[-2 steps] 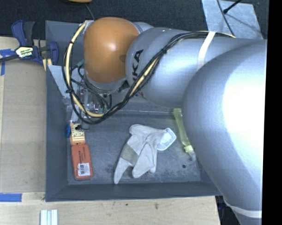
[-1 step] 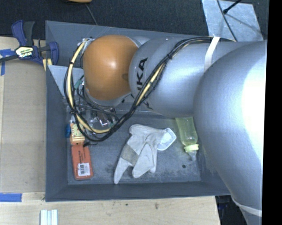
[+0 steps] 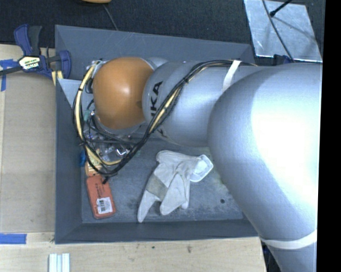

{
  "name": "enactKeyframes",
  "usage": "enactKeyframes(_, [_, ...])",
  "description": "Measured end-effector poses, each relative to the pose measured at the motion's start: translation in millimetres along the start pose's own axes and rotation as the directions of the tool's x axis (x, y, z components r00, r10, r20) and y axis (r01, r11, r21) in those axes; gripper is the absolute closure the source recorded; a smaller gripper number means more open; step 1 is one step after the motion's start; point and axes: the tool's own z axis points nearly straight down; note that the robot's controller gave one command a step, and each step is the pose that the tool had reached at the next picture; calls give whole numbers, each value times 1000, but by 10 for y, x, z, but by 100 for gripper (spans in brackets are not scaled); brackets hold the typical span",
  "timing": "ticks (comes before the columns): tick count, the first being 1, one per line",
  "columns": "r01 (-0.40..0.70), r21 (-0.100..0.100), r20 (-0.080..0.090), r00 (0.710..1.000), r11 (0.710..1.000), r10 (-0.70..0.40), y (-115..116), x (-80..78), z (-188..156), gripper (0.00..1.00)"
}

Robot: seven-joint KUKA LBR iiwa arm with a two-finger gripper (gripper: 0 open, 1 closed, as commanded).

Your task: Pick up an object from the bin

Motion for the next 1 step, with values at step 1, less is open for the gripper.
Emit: enactKeyframes(1, [301, 10, 23, 953, 953, -302, -36, 75, -116, 100])
